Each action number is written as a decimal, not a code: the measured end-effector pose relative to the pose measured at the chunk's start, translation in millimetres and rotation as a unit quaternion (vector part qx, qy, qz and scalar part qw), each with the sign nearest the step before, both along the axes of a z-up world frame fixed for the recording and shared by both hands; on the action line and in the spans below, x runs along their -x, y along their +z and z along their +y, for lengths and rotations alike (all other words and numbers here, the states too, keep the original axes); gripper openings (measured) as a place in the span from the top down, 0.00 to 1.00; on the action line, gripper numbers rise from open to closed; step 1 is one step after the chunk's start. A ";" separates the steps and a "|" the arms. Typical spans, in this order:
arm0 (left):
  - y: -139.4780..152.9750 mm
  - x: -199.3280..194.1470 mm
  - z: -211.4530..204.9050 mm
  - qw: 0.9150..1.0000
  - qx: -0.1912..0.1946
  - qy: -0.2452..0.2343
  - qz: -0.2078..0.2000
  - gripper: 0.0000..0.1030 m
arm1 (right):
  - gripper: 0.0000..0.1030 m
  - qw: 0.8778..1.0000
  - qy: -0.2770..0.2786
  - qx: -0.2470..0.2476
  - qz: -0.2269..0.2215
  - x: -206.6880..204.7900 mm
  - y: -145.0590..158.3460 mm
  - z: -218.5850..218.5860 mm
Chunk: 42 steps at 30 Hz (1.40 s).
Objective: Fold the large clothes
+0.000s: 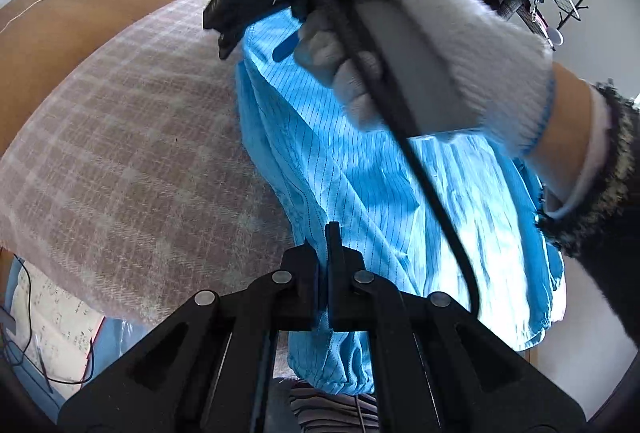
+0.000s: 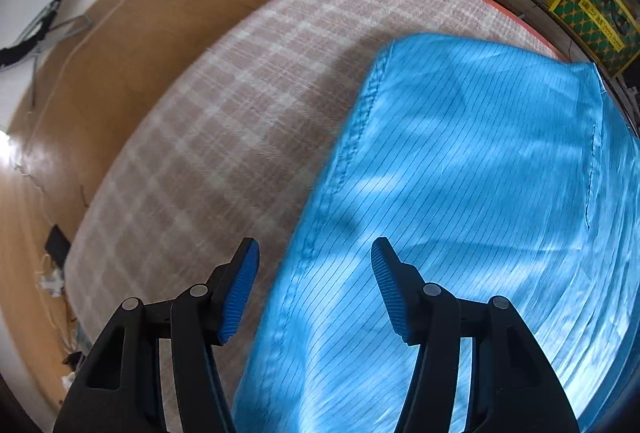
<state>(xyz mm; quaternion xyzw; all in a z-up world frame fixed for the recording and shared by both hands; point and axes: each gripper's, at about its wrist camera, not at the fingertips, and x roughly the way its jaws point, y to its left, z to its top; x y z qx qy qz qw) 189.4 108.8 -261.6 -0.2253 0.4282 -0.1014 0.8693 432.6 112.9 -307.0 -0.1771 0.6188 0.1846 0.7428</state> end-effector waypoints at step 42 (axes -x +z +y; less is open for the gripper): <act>22.9 37.2 -176.8 0.968 -0.134 -0.207 -0.044 1.00 | 0.99 0.873 -0.346 -0.341 -0.048 42.1 49.7 -383.5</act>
